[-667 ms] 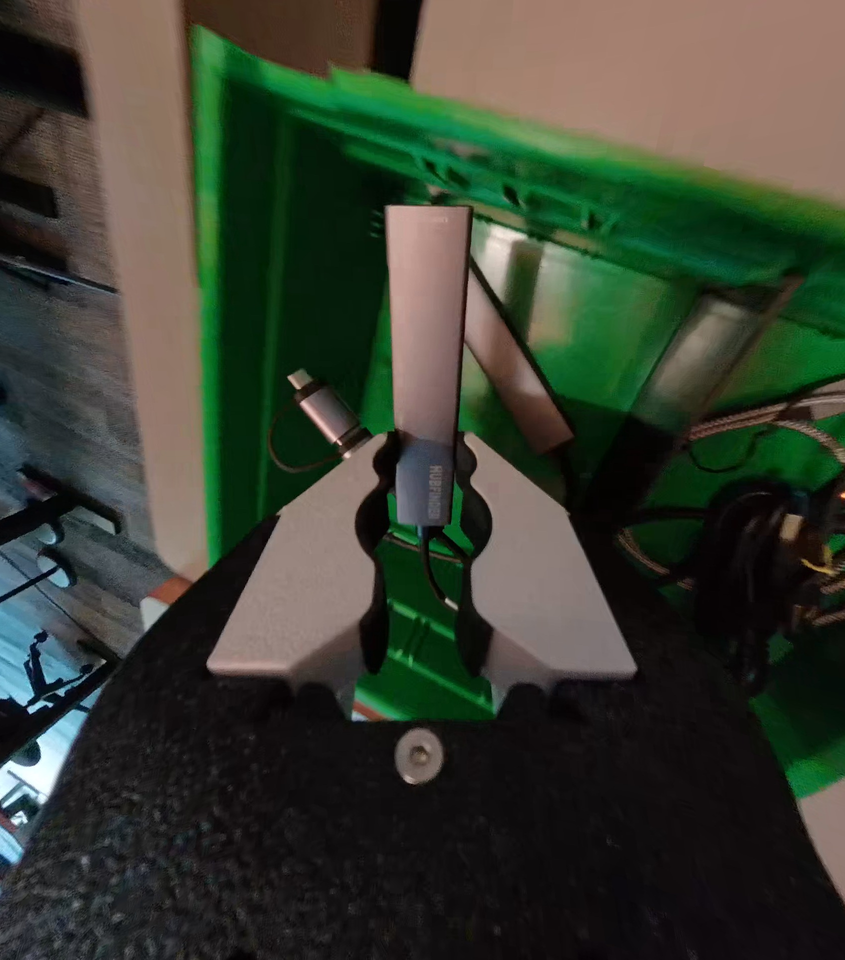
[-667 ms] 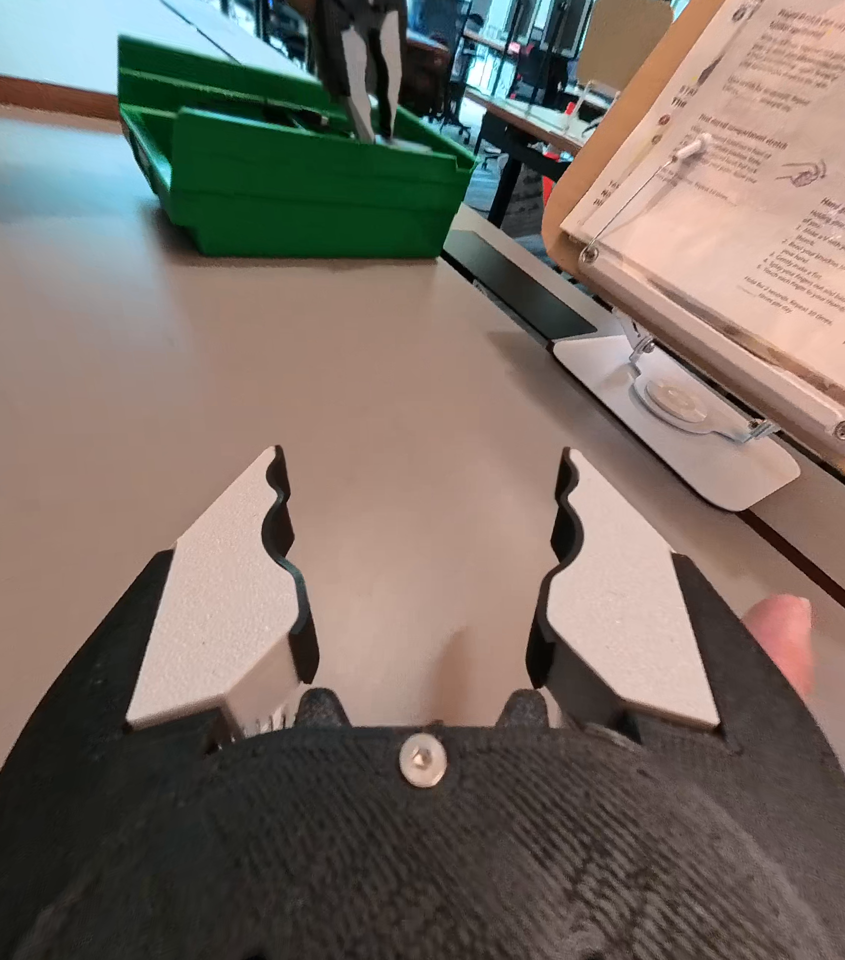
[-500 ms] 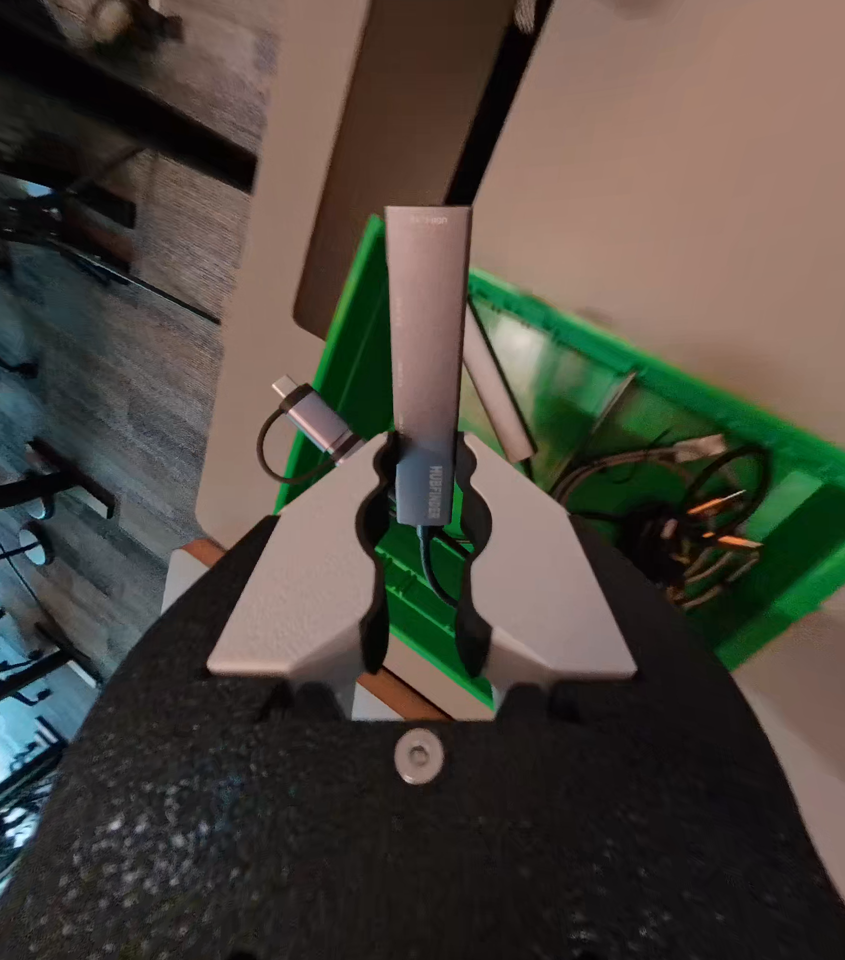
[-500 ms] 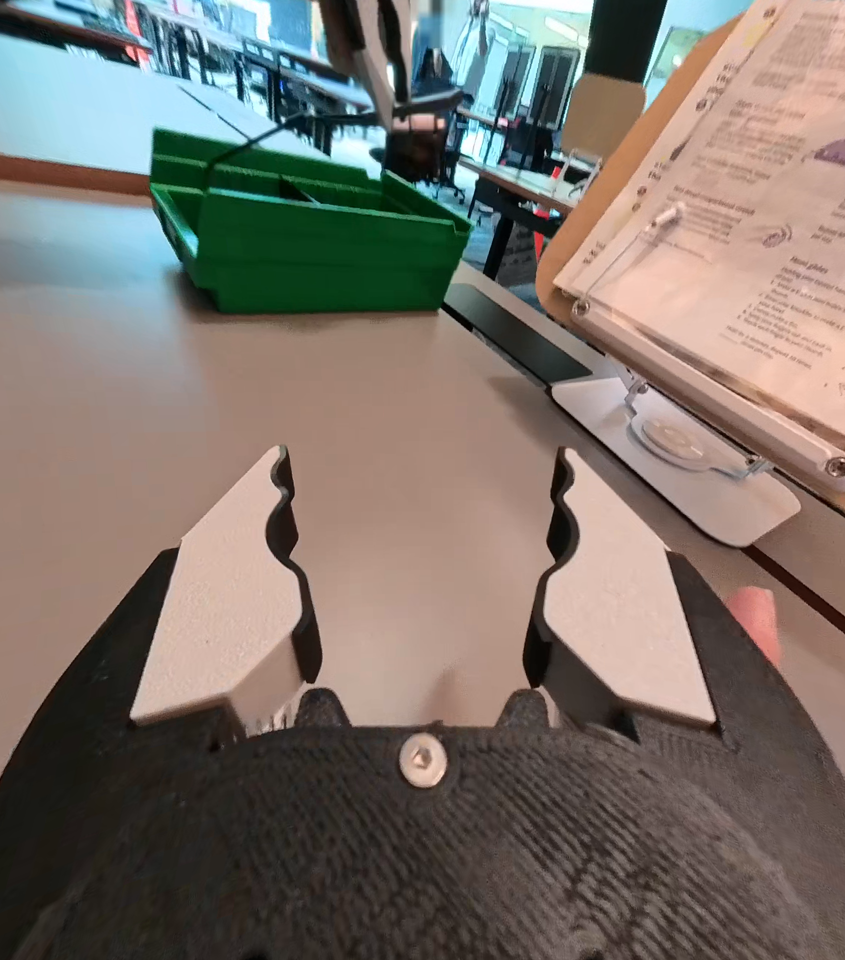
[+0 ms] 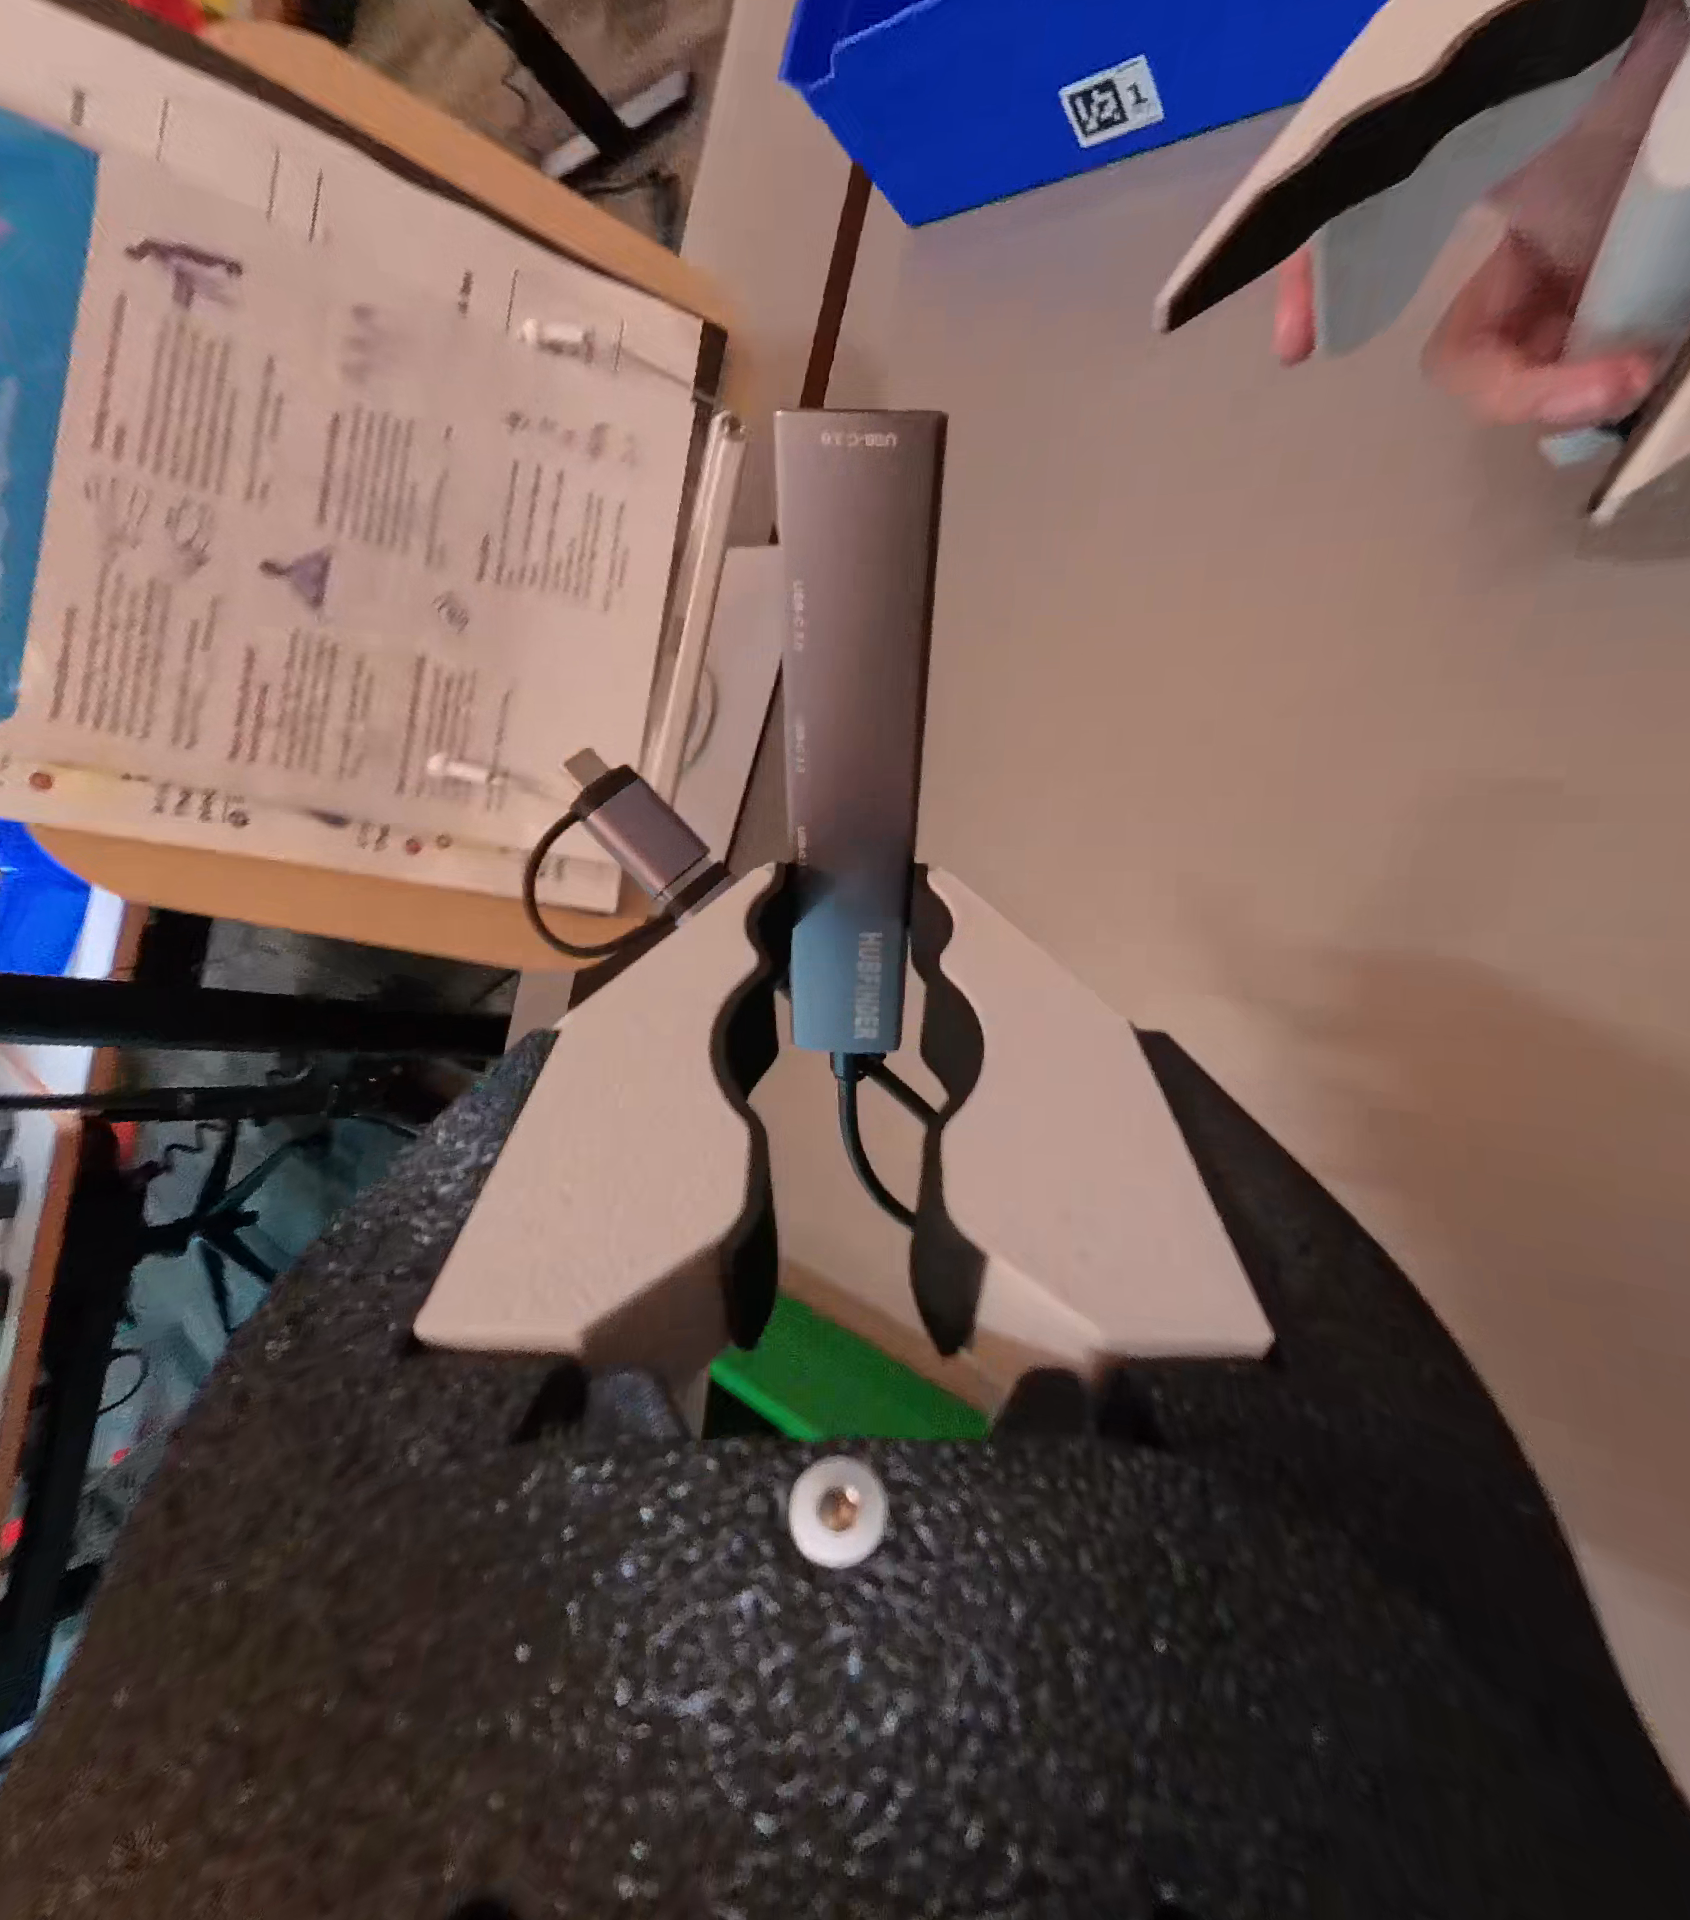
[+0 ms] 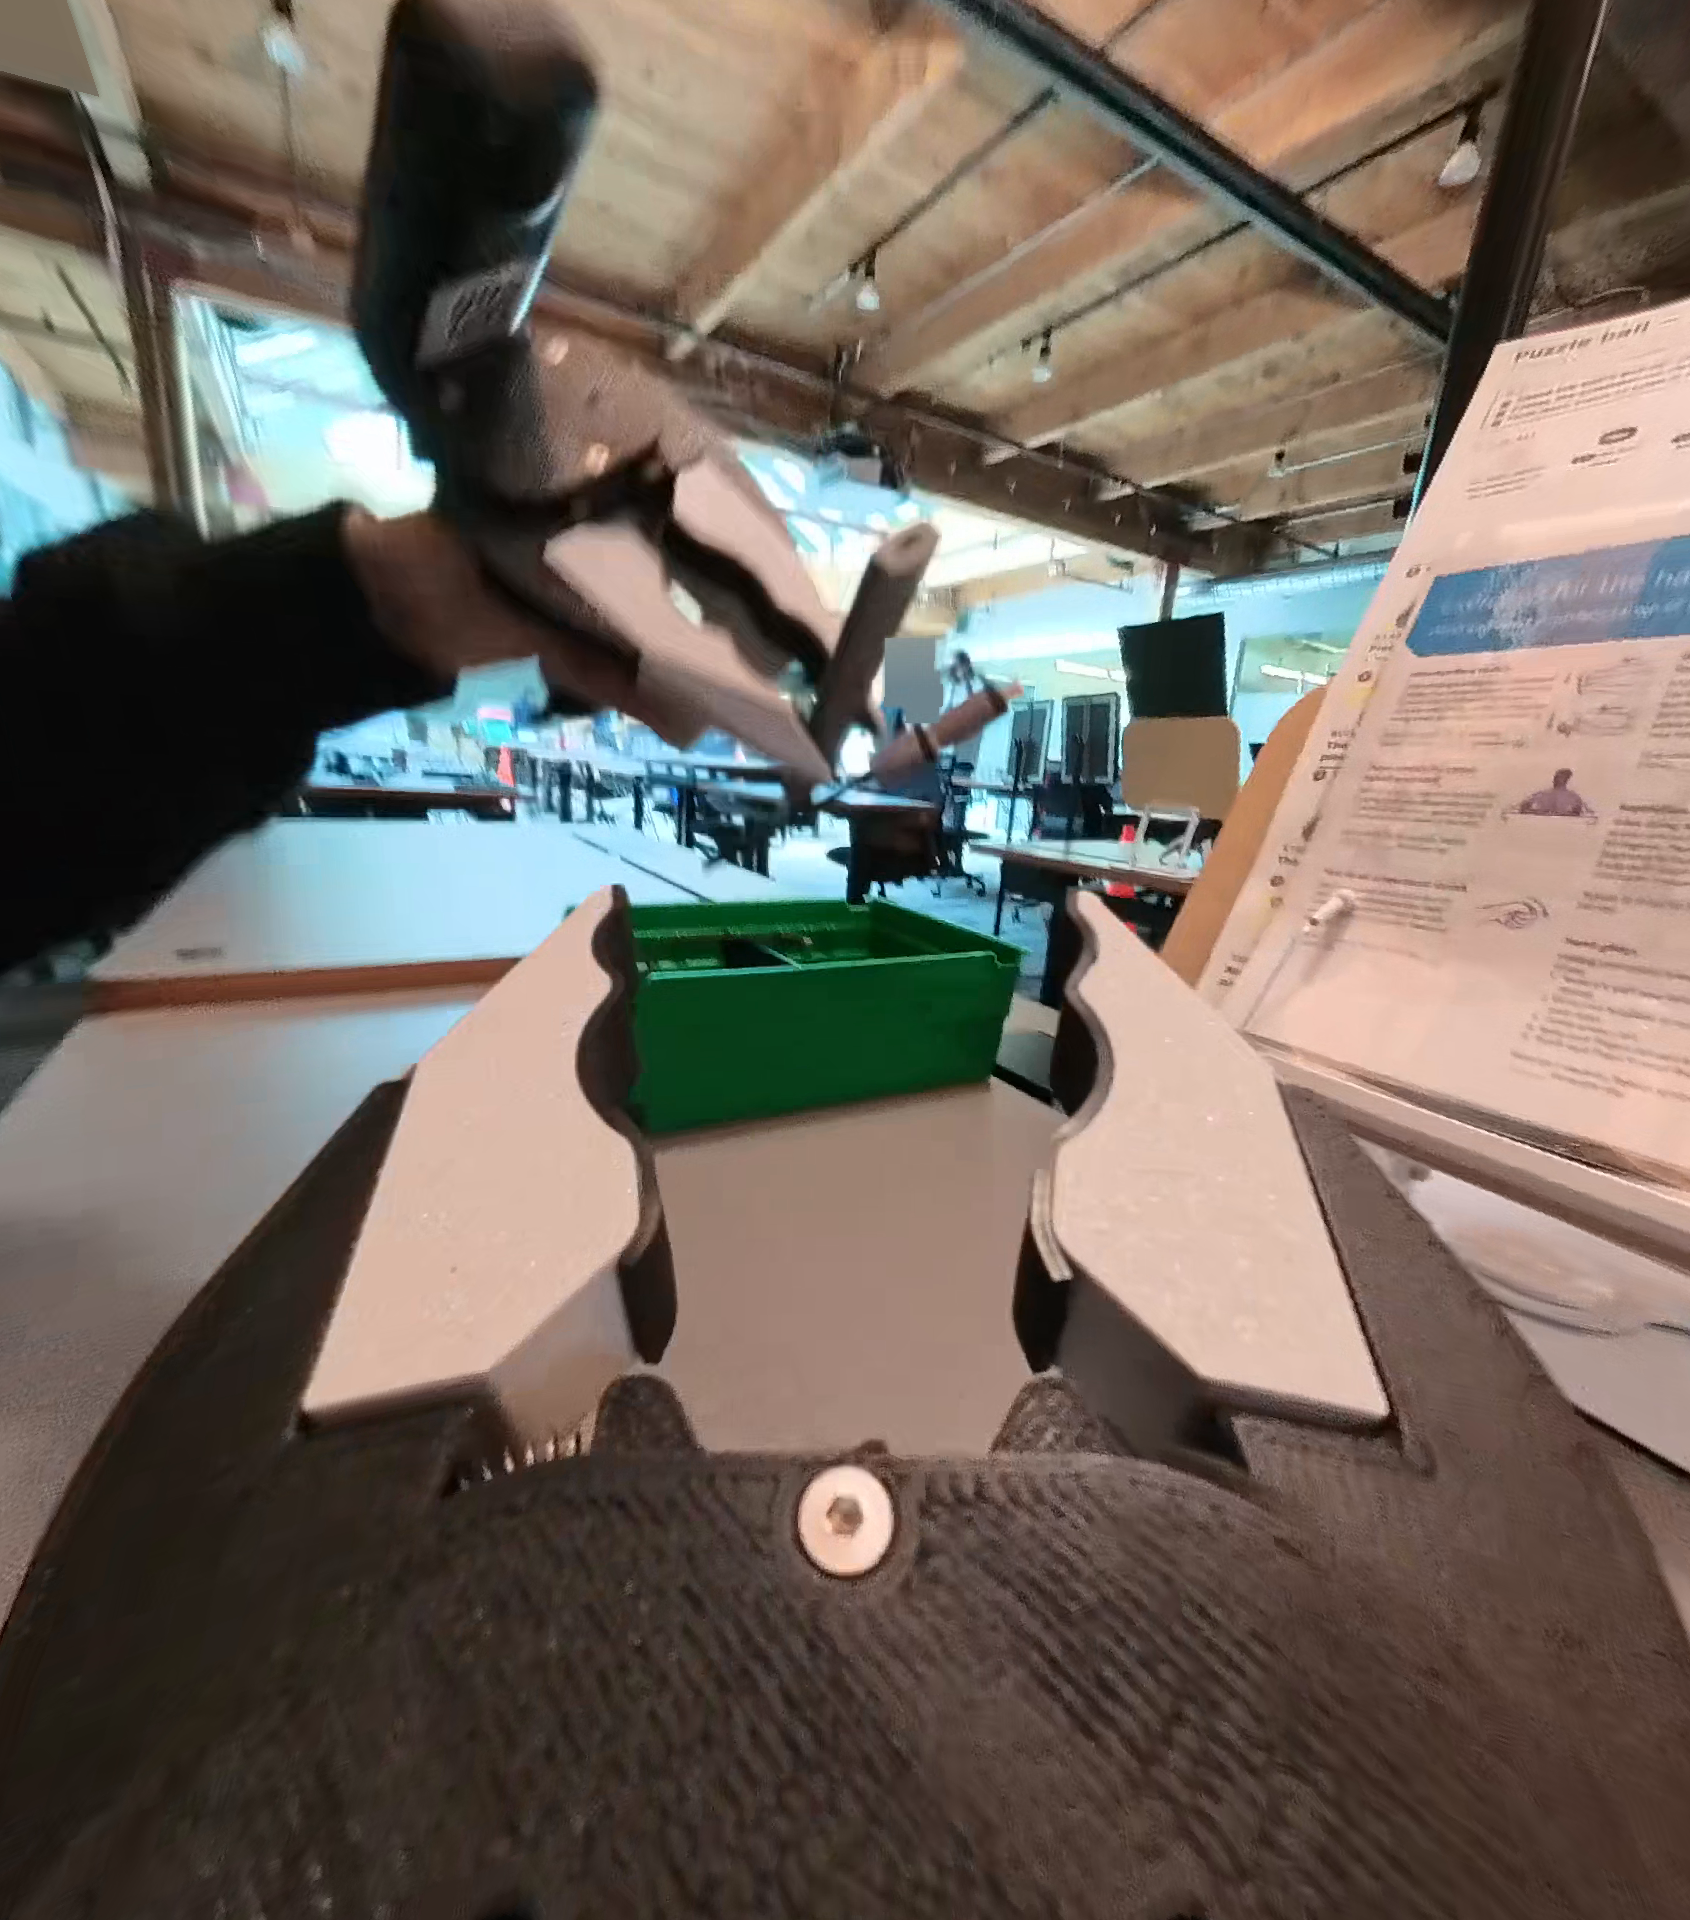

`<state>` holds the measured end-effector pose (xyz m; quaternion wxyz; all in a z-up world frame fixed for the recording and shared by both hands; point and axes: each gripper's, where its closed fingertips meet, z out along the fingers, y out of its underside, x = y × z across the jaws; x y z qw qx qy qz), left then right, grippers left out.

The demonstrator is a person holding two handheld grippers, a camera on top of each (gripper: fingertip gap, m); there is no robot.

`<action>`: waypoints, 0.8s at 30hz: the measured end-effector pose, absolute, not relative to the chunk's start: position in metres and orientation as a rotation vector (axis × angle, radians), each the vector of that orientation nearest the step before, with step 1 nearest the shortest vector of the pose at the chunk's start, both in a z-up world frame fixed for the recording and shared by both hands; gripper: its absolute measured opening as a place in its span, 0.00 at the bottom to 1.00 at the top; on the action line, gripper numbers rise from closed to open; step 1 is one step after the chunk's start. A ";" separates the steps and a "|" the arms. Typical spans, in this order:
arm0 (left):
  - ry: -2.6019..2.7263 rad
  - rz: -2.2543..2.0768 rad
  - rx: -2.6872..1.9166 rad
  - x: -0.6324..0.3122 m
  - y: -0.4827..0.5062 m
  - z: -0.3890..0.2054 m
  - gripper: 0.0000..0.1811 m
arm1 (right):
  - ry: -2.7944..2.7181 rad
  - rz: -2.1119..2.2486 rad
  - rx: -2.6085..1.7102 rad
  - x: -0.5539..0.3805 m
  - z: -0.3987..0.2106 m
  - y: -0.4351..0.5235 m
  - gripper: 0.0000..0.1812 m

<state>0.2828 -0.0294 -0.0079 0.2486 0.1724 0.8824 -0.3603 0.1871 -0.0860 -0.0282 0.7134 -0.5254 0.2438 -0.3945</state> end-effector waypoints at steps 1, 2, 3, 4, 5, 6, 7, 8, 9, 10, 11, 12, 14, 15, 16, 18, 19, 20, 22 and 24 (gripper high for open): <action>2.360 -0.985 0.453 0.270 -0.039 -0.018 0.11 | 0.547 -0.851 -1.137 0.187 -0.027 -0.085 0.43; 2.300 -0.980 0.441 0.259 -0.048 -0.027 0.11 | 0.548 -0.824 -1.118 0.186 -0.027 -0.082 0.41; 2.228 -0.956 0.433 0.251 -0.056 -0.034 0.11 | 0.551 -0.802 -1.099 0.186 -0.028 -0.081 0.38; 2.148 -0.935 0.425 0.244 -0.062 -0.038 0.11 | 0.570 -0.785 -1.081 0.188 -0.029 -0.081 0.35; 2.064 -0.919 0.414 0.238 -0.068 -0.039 0.11 | 0.587 -0.765 -1.064 0.189 -0.032 -0.082 0.34; 2.002 -0.907 0.413 0.230 -0.073 -0.041 0.11 | 0.594 -0.739 -1.043 0.190 -0.032 -0.083 0.31; 1.953 -0.905 0.406 0.223 -0.078 -0.042 0.11 | 0.602 -0.716 -1.020 0.190 -0.032 -0.086 0.30; 1.894 -0.909 0.396 0.217 -0.082 -0.041 0.11 | 0.605 -0.700 -0.998 0.190 -0.032 -0.088 0.28; 1.845 -0.907 0.399 0.213 -0.085 -0.041 0.11 | 0.594 -0.685 -0.973 0.188 -0.029 -0.091 0.25; 1.820 -0.897 0.395 0.209 -0.086 -0.044 0.11 | 0.577 -0.664 -0.952 0.185 -0.027 -0.093 0.21; 1.796 -0.897 0.380 0.207 -0.087 -0.045 0.11 | 0.568 -0.643 -0.939 0.184 -0.026 -0.094 0.16; 1.760 -0.905 0.367 0.206 -0.088 -0.044 0.11 | 0.555 -0.628 -0.939 0.183 -0.025 -0.094 0.10; 1.736 -0.892 0.348 0.207 -0.086 -0.046 0.11 | 0.535 -0.599 -0.979 0.181 -0.028 -0.091 0.04; 1.738 -0.909 0.340 0.206 -0.086 -0.047 0.11 | 0.526 -0.586 -1.004 0.181 -0.029 -0.091 0.04; 1.737 -0.961 0.340 0.203 -0.088 -0.047 0.11 | 0.509 -0.549 -1.021 0.179 -0.028 -0.092 0.04; 1.813 -1.123 0.358 0.190 -0.091 -0.051 0.12 | 0.478 -0.432 -1.039 0.172 -0.026 -0.098 0.04; 1.890 -1.211 0.349 0.183 -0.090 -0.051 0.13 | 0.475 -0.377 -1.028 0.169 -0.025 -0.104 0.04; 1.963 -1.312 0.329 0.174 -0.088 -0.048 0.14 | 0.484 -0.330 -1.002 0.168 -0.023 -0.112 0.04; 2.139 -1.533 0.339 0.151 -0.083 -0.033 0.13 | 0.480 -0.223 -0.974 0.163 -0.022 -0.123 0.04; 2.313 -1.675 0.349 0.136 -0.076 -0.013 0.12 | 0.469 -0.129 -1.007 0.158 -0.027 -0.123 0.04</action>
